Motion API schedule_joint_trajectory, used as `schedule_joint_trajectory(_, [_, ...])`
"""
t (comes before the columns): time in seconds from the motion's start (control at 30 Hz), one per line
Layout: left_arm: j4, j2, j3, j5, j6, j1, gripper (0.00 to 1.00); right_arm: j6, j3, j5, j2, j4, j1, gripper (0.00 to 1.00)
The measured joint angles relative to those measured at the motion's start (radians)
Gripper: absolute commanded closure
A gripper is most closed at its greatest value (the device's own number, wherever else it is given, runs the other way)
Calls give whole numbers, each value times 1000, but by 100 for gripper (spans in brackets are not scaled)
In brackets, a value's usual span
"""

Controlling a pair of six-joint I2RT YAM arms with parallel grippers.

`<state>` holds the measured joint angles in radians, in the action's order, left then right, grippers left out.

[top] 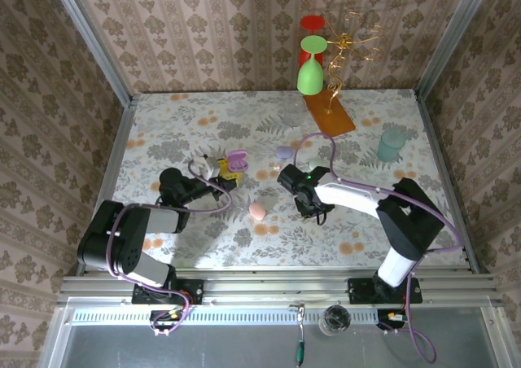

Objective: Insert the wireless bluetooth earbuds into the charging case

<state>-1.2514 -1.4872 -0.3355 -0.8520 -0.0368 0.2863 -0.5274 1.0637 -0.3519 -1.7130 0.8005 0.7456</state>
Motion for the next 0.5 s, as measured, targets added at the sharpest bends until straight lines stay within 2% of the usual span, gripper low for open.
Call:
schedule_joint_trajectory(0.2, [0,10,11,0,0,-34,69,-26,60,-79,-93,58,63,61])
schedule_joint_trajectory(0.5, [0,12,19,-4,0,-40,69,-34,98,-113,-170,97,91,66])
